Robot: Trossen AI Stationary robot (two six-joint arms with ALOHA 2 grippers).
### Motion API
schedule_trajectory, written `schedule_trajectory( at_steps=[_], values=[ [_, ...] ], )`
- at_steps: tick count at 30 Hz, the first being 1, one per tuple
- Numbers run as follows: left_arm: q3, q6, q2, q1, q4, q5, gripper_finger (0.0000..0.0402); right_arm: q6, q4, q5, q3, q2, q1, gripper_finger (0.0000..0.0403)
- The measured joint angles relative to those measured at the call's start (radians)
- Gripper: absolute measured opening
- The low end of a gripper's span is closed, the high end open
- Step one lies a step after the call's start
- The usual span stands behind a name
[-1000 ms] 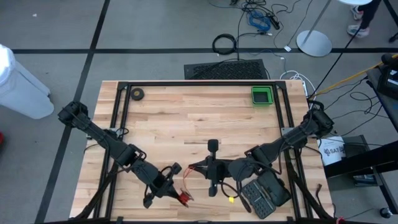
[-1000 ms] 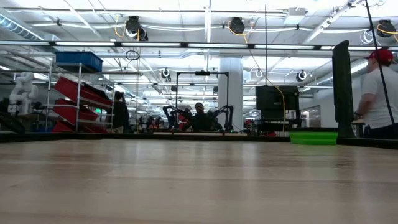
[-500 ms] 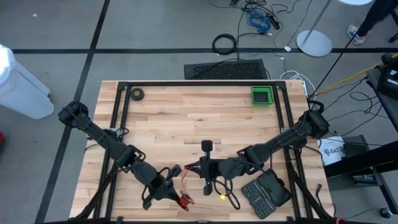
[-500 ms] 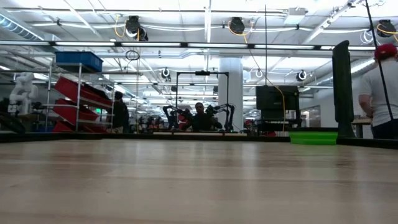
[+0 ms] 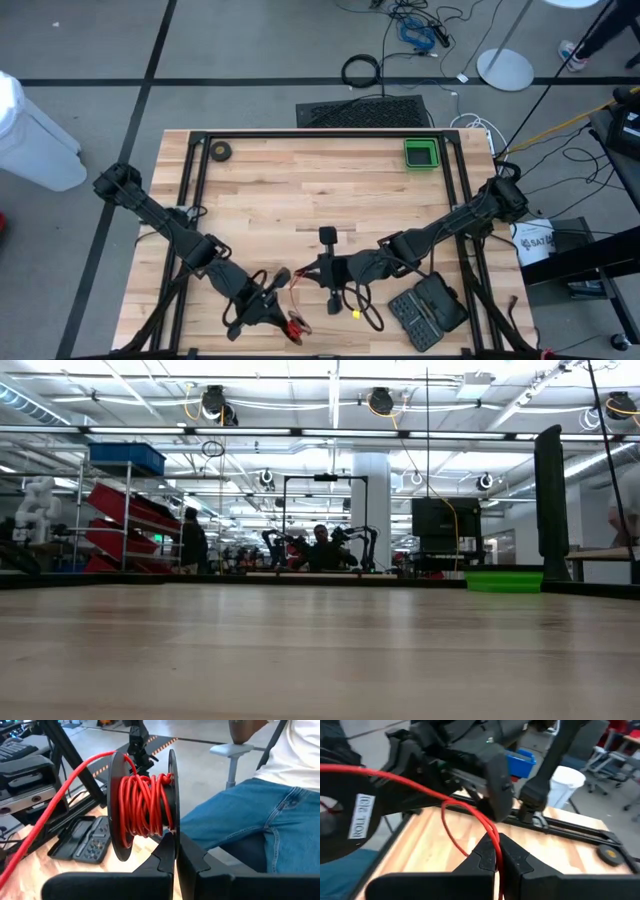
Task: Coil cords
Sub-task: Coil the red wire on the black spool
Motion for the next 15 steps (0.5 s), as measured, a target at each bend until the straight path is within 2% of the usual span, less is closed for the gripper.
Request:
schedule_trajectory(
  at_steps=[7, 15],
  values=[
    [0.0, 0.043, 0.0, -0.014, 0.055, 0.063, 0.0006, 0.025, -0.007, -0.036, 0.0, 0.016, -0.017, 0.0],
    [0.0, 0.051, 0.0, -0.022, 0.077, 0.069, 0.0006, 0.025, -0.003, -0.049, 0.0, 0.016, -0.02, 0.0]
  ],
)
